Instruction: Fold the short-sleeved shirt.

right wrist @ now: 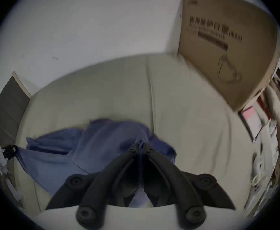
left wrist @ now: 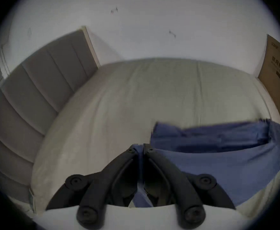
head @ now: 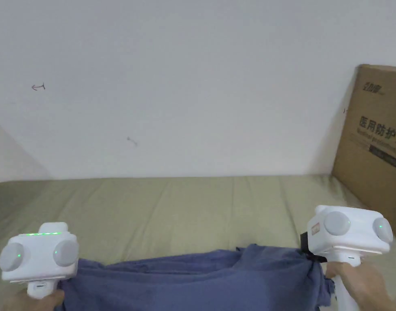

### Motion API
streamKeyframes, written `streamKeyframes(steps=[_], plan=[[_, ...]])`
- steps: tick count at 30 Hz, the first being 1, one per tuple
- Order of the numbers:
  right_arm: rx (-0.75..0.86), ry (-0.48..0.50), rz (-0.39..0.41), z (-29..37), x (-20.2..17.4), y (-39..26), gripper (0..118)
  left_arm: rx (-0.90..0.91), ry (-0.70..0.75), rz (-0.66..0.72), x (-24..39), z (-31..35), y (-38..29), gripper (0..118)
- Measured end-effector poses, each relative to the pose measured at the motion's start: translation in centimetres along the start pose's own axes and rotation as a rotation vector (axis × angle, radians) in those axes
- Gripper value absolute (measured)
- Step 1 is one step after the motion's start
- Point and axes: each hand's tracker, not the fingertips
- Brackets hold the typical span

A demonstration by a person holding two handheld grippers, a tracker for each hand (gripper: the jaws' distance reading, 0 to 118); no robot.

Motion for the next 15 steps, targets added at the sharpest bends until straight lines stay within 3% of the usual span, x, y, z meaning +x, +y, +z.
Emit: streamKeyframes(steps=[5, 8, 15], plan=[[-0.021, -0.009, 0.017, 0.6, 2.2, -5.3, 3, 0.007, -0.014, -0.002, -2.7, 1.6, -4.7, 4], [0.022, 0.055, -0.085, 3.8, 3.9, -8.3, 3, 0.011, -0.041, 0.052, -4.4, 4.5, -6.9, 4], [0.009, 0.044, -0.029, 12.5, 5.5, -18.3, 3, 0.071, -0.076, -0.035, -7.4, 15.2, -14.5, 4]])
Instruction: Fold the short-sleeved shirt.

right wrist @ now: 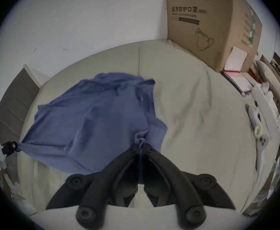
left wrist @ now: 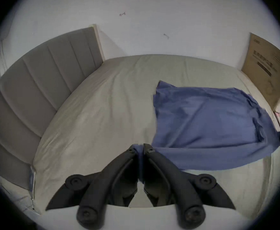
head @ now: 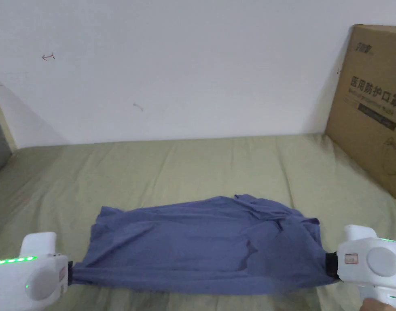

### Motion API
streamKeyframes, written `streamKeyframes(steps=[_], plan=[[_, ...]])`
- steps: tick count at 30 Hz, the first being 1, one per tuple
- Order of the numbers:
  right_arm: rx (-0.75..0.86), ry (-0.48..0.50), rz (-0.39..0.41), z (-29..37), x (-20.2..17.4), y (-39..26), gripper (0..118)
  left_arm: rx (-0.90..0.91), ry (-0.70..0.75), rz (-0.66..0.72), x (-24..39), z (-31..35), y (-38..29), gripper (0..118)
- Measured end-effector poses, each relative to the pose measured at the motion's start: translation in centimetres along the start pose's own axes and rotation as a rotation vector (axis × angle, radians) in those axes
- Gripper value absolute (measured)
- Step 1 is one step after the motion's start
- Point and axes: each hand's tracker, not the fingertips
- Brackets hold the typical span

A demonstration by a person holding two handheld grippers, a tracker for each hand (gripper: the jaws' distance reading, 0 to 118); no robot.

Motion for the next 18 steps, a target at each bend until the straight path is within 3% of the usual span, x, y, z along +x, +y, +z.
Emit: streamKeyframes(steps=[7, 13, 15, 18], plan=[[-0.024, 0.021, -0.090, 9.0, 3.0, -12.9, 3, -0.015, 0.028, -0.102, -2.6, 10.4, -11.5, 4], [-0.052, 0.019, -0.067, 13.8, 4.9, -22.3, 3, -0.128, 0.002, -0.070, -5.2, 15.2, -21.3, 4], [-0.066, -0.025, -0.034, 14.2, 5.2, -23.4, 3, -0.143, -0.011, 0.004, -5.7, 15.7, -22.8, 4], [-0.075, 0.030, -0.118, 14.1, 6.0, -23.7, 3, -0.131, -0.048, 0.048, -6.3, 16.0, -23.4, 6]])
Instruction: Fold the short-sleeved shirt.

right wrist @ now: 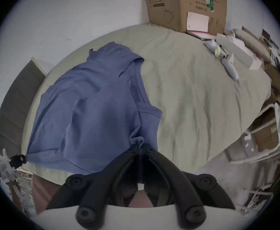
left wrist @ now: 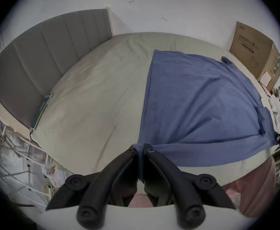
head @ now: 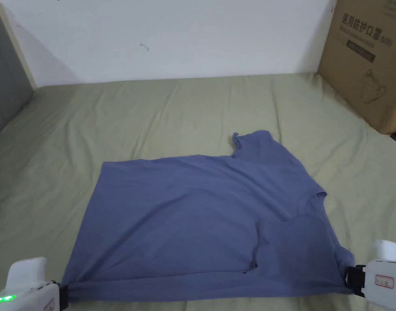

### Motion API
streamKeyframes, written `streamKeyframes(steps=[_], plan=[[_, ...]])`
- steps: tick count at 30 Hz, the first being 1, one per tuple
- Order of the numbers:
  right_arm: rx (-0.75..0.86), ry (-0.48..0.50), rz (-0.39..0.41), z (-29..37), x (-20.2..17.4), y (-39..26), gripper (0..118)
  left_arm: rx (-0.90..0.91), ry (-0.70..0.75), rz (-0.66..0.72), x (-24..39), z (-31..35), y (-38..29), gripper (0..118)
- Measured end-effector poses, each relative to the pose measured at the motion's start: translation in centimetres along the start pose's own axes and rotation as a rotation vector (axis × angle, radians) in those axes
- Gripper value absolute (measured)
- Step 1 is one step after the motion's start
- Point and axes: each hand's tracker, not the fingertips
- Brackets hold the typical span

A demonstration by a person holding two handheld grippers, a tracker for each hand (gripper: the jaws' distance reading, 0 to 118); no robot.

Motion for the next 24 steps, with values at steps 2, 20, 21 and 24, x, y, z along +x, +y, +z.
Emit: streamKeyframes(steps=[2, 20, 21, 24], plan=[[0.027, -0.030, 0.022, 0.1, -0.7, 0.1, 5, 0.003, 0.005, 0.006, -0.2, 0.2, 0.4, 43], [0.117, -0.046, 0.256, 4.1, -4.2, -3.7, 0, 0.035, -0.101, 0.032, -0.8, 5.3, -2.6, 1], [0.096, -0.050, 0.265, 3.8, -4.2, -3.7, 0, 0.039, -0.097, 0.027, -0.9, 5.2, -2.7, 1], [0.078, -0.043, 0.245, 3.2, -3.8, -3.8, 0, 0.027, -0.098, 0.020, -1.2, 4.7, -2.2, 50]])
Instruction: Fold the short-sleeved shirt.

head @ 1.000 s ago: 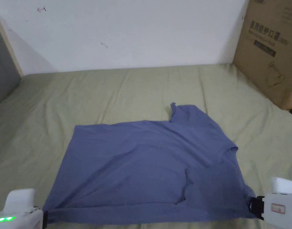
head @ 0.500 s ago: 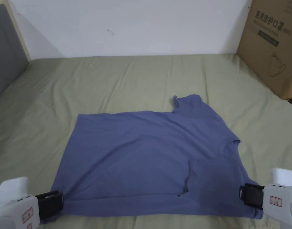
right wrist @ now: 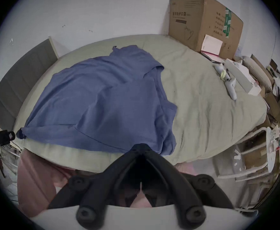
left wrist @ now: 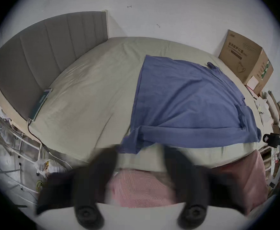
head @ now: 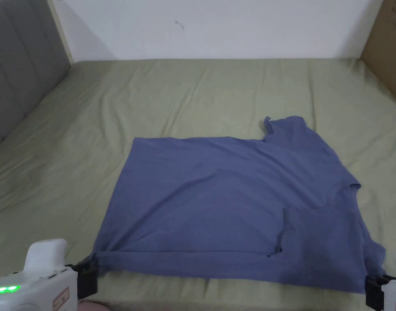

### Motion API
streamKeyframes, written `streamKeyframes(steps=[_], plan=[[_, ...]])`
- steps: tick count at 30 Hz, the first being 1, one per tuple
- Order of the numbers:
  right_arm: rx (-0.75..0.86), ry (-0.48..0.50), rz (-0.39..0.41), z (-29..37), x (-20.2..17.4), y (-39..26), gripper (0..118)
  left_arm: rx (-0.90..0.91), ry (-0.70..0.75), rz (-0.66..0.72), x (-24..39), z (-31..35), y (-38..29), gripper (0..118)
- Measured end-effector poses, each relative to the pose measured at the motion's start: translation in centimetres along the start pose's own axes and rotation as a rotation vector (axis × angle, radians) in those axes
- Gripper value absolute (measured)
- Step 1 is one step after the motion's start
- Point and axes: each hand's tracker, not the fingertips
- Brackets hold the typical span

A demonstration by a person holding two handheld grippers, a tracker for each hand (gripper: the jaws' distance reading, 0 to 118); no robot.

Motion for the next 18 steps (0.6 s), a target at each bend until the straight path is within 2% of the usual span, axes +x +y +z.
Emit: streamKeyframes(steps=[1, 2, 3, 6, 7, 8, 10, 13, 18], plan=[[-0.003, 0.003, -0.001, -0.1, 0.1, 0.0, 0, -0.002, 0.000, -0.003, -0.2, -0.4, 0.2, 101], [-0.004, 0.000, -0.004, -0.1, 0.1, 0.0, 0, -0.010, 0.004, -0.002, -0.3, -1.0, 0.4, 118], [-0.006, -0.003, -0.005, -0.2, 0.1, 0.1, 0, 0.034, 0.003, 0.012, -0.4, -1.2, 0.5, 117], [-0.019, -0.007, 0.002, -0.4, 0.1, 0.1, 0, -0.024, -0.008, 0.039, -1.1, -3.2, 0.3, 112], [-0.024, -0.007, 0.004, -0.6, 0.1, 0.1, 0, -0.032, -0.020, 0.057, -1.4, -3.9, 0.1, 101], [-0.030, -0.008, 0.005, -0.7, 0.1, 0.1, 0, -0.055, -0.046, 0.079, -1.6, -4.7, 0.4, 76], [-0.041, -0.010, 0.003, -0.7, 0.1, -0.2, 0, -0.097, -0.041, 0.090, -1.6, -6.0, 0.0, 4], [-0.051, -0.012, -0.006, -0.8, 0.3, -0.6, 0, -0.116, -0.010, 0.011, -0.7, -6.3, -0.4, 4], [-0.036, 0.000, -0.024, -1.3, 2.4, -0.8, 0, -0.098, -0.023, 0.012, -0.5, -5.4, -0.4, 4]])
